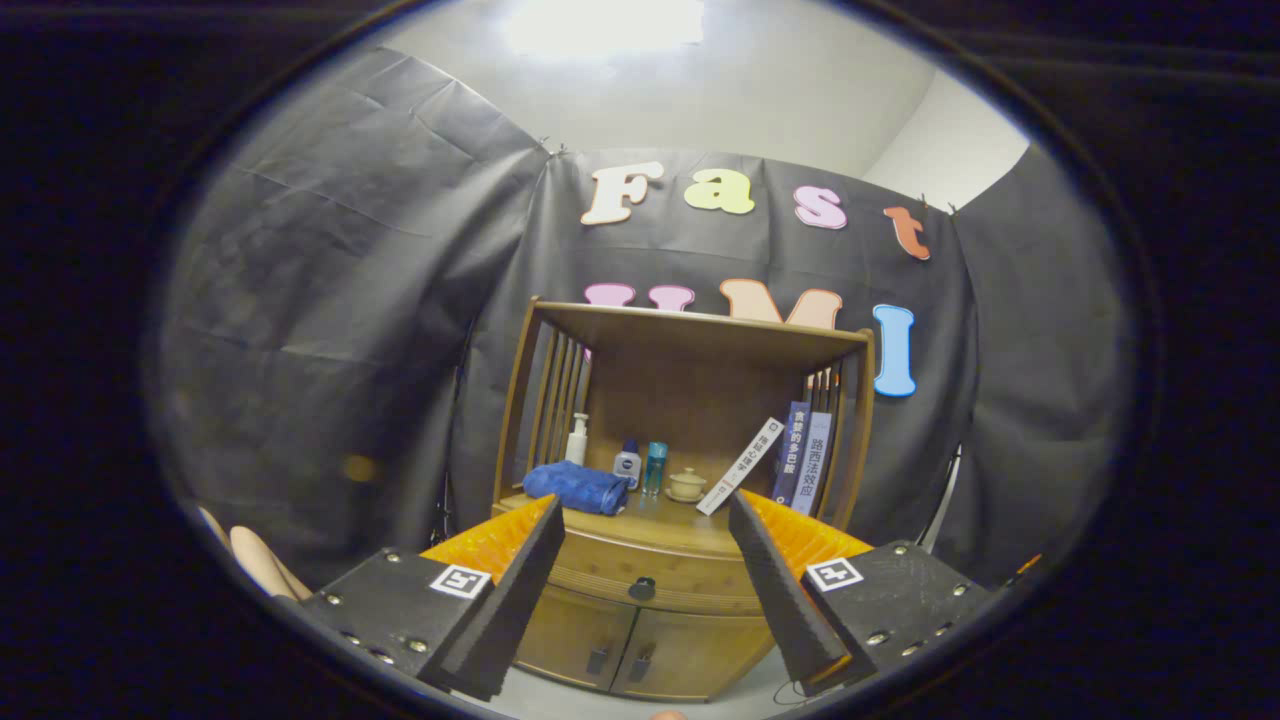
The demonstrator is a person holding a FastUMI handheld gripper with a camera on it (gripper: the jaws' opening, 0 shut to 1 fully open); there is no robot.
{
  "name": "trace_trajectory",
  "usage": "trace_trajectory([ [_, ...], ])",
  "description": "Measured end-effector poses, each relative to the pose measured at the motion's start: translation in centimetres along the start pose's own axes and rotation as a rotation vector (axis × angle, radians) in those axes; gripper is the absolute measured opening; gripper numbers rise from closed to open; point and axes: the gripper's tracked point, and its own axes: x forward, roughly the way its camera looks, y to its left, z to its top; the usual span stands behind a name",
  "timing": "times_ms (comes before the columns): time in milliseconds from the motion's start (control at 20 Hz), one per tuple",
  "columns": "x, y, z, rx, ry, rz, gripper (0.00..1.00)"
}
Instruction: Pull open the drawer, take out the items inside it, and place them on the countertop above the cabinet.
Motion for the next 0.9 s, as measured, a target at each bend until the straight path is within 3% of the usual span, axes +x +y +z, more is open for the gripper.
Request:
trace_trajectory([
  [350,0.5,1.4,-3.4,0.037,0.053,0.021,0.99],
  [900,1.9,2.4,-4.2,0.000,0.037,0.037,0.99],
])
